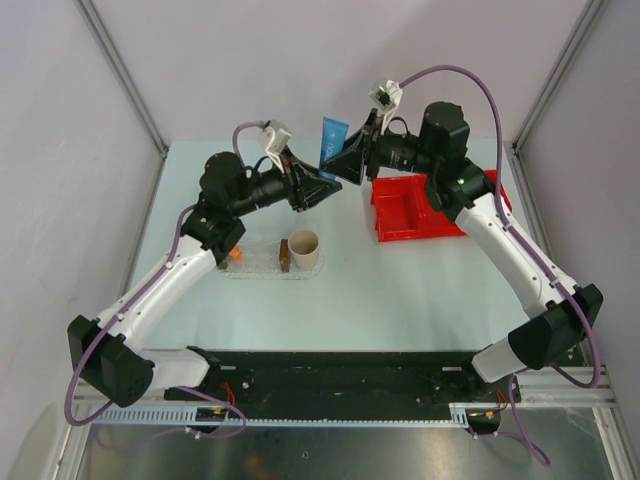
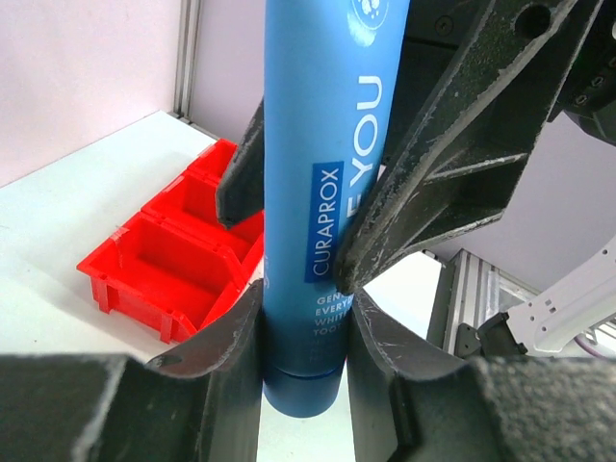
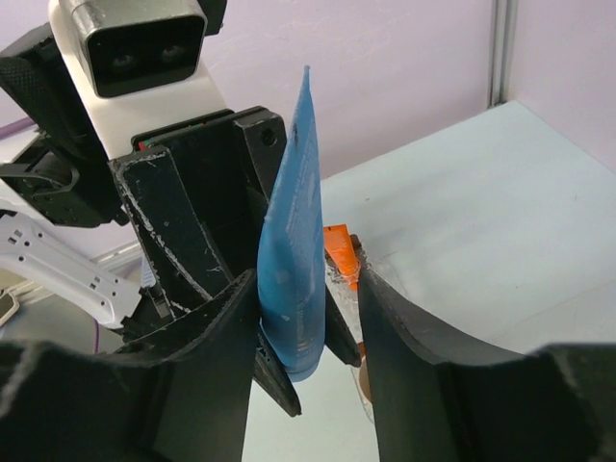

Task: Prepare toiletry sets of a toothbrush and toothpaste on the tray

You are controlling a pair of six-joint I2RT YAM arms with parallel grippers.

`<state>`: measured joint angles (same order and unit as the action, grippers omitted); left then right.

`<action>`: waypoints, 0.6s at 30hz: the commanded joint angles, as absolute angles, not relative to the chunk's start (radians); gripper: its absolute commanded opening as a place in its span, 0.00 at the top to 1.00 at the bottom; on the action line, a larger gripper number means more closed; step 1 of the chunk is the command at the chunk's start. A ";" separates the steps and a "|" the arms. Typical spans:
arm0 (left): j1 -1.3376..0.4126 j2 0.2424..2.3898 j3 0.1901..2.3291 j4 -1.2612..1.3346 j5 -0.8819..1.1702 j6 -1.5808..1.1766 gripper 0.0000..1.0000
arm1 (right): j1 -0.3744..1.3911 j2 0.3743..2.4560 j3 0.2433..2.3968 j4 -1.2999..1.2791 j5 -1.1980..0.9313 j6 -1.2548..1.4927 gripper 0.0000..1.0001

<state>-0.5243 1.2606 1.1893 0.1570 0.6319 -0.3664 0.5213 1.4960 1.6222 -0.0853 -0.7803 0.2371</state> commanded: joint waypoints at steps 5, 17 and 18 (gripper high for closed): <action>-0.529 1.233 1.210 0.225 0.646 -0.368 1.00 | 0.535 1.502 1.671 -0.058 -0.787 0.236 0.59; -0.520 1.218 1.207 0.204 0.620 -0.324 0.82 | 0.558 1.476 1.678 -0.146 -0.723 0.140 0.92; -0.519 1.213 1.203 0.199 0.620 -0.318 0.77 | 0.558 1.471 1.678 -0.159 -0.709 0.134 0.96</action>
